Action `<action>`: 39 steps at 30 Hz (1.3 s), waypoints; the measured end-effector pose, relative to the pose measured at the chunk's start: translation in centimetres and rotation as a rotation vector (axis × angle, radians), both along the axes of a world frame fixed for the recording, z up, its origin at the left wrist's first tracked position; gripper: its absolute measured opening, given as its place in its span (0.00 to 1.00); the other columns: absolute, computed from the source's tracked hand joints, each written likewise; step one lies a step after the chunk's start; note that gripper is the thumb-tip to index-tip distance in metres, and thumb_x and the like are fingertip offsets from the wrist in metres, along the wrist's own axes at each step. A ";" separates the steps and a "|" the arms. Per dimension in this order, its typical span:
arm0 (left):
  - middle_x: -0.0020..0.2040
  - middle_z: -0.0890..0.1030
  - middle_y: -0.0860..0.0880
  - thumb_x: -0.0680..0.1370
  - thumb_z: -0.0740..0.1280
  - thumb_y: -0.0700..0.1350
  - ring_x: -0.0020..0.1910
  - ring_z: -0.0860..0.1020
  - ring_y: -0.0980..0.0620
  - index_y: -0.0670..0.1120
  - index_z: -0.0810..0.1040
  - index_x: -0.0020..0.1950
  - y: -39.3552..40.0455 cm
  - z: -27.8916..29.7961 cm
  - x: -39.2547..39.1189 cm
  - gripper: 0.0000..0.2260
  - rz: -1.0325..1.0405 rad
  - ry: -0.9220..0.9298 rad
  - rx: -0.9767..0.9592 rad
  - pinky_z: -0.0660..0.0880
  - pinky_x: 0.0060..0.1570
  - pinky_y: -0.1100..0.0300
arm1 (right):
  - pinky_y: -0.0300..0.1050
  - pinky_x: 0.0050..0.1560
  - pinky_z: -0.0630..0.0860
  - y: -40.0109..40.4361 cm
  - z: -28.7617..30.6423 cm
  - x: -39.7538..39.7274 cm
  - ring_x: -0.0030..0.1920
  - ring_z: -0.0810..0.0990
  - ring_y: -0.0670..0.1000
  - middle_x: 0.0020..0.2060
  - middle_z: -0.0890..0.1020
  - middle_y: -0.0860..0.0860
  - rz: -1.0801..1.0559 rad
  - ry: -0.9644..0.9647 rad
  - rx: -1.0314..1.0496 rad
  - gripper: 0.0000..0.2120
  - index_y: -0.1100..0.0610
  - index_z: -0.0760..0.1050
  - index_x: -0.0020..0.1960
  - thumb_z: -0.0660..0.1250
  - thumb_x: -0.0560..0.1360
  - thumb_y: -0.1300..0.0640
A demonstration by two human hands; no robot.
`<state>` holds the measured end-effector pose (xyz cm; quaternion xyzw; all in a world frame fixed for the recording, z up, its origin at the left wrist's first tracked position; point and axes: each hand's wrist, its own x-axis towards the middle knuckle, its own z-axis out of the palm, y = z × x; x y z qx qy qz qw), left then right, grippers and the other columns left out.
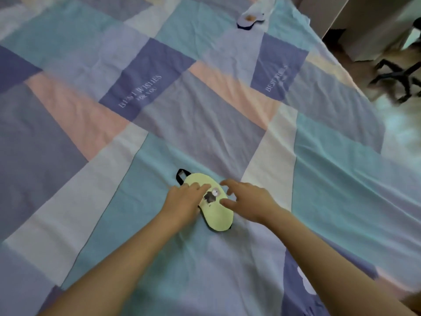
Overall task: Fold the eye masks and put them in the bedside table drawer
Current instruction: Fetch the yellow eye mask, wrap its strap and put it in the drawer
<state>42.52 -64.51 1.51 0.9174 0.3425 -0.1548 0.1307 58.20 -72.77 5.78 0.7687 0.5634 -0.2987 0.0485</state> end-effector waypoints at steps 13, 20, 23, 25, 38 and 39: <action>0.57 0.82 0.55 0.78 0.59 0.41 0.51 0.79 0.49 0.61 0.77 0.62 1.3 -4.1 1.9 0.19 0.367 -0.467 -0.126 0.68 0.40 0.60 | 0.48 0.56 0.71 3.2 -8.5 4.0 0.62 0.73 0.49 0.72 0.60 0.41 0.044 0.191 0.026 0.38 0.37 0.51 0.73 0.70 0.71 0.46; 0.43 0.85 0.49 0.79 0.62 0.39 0.40 0.80 0.56 0.56 0.81 0.54 2.1 -0.2 1.7 0.13 0.852 -1.041 -0.676 0.74 0.41 0.60 | 0.49 0.48 0.76 4.8 -5.6 3.5 0.42 0.79 0.46 0.51 0.80 0.41 -0.054 0.375 0.327 0.21 0.41 0.72 0.61 0.70 0.71 0.52; 0.44 0.83 0.54 0.81 0.59 0.52 0.43 0.79 0.56 0.56 0.81 0.55 2.4 1.0 1.2 0.11 0.990 -1.134 -0.746 0.74 0.40 0.63 | 0.52 0.51 0.79 5.7 -4.8 3.2 0.42 0.82 0.50 0.46 0.82 0.49 -0.138 0.540 0.359 0.18 0.45 0.75 0.59 0.70 0.71 0.59; 0.47 0.81 0.57 0.77 0.55 0.61 0.46 0.79 0.59 0.57 0.78 0.58 2.7 1.0 0.8 0.17 0.920 -1.048 -0.739 0.74 0.44 0.65 | 0.48 0.53 0.79 6.1 -4.4 2.7 0.46 0.82 0.53 0.48 0.81 0.54 -0.189 0.721 0.332 0.20 0.49 0.74 0.62 0.69 0.73 0.62; 0.46 0.85 0.48 0.71 0.74 0.41 0.44 0.82 0.50 0.46 0.81 0.51 4.1 0.3 -1.0 0.09 1.356 -1.287 -0.866 0.79 0.42 0.59 | 0.48 0.62 0.73 4.0 -6.4 -2.9 0.58 0.79 0.45 0.52 0.84 0.46 -0.597 1.077 0.245 0.18 0.51 0.81 0.54 0.78 0.64 0.57; 0.47 0.85 0.48 0.71 0.74 0.41 0.45 0.82 0.50 0.45 0.81 0.52 4.2 0.3 -0.9 0.10 1.395 -1.310 -0.875 0.79 0.42 0.59 | 0.48 0.62 0.73 3.9 -6.5 -3.5 0.55 0.80 0.44 0.50 0.85 0.46 -0.567 1.052 0.234 0.15 0.53 0.82 0.51 0.77 0.65 0.59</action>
